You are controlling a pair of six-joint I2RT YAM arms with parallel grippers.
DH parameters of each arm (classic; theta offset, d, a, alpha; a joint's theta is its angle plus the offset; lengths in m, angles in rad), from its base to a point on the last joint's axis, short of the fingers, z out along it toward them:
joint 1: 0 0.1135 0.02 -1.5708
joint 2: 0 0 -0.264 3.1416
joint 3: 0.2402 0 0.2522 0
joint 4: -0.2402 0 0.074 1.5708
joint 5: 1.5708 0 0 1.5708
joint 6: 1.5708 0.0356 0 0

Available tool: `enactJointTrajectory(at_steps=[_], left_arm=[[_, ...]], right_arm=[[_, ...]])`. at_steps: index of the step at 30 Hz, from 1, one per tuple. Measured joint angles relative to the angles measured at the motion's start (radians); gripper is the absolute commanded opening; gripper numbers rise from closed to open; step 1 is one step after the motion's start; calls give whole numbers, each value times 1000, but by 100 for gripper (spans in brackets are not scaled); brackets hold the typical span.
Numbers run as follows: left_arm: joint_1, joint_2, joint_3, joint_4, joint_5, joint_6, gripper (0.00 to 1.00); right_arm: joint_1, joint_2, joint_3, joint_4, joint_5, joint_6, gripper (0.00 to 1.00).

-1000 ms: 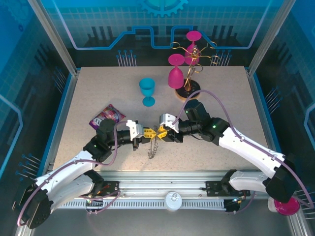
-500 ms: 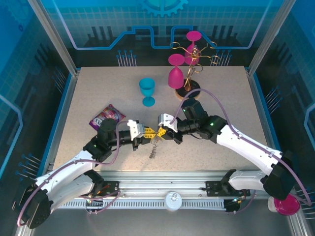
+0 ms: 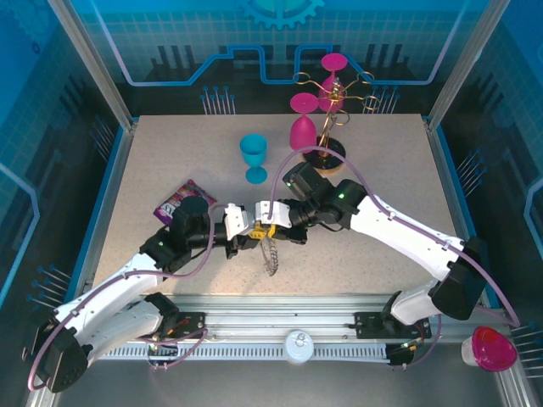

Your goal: Put the keys on the keyring

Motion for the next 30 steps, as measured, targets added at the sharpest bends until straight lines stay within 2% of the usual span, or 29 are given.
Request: enactJointTrajectory(at_steps=[5, 9, 14, 16, 20, 22, 23, 25, 26, 30], left_arm=[[0, 16, 3, 6, 29, -2, 7], [0, 31, 21, -2, 39, 6, 15], [0, 35, 33, -2, 42, 9, 16], [0, 41, 35, -2, 45, 8, 14], [0, 49, 38, -13, 45, 11, 0], [-2, 49, 39, -19, 45, 25, 0], [-2, 49, 38, -21, 45, 25, 0], [-2, 45, 38, -19, 44, 24, 0], [-2, 42, 35, -12, 44, 23, 0], [-4, 16, -15, 63, 45, -4, 0]], right_arm=[[4, 9, 11, -27, 11, -13, 0], [-1, -2, 11, -30, 9, -8, 0], [-3, -25, 10, -18, -11, 0, 0], [-5, -29, 5, -14, -13, 6, 0], [-17, -35, -17, 8, -31, 24, 0], [-19, -38, -27, 17, -37, 34, 0], [-19, -40, -35, 25, -37, 39, 4], [-24, -56, -61, 58, -44, 58, 23], [-31, -71, -82, 84, -55, 77, 29], [-72, -177, -205, 221, -104, 139, 36]])
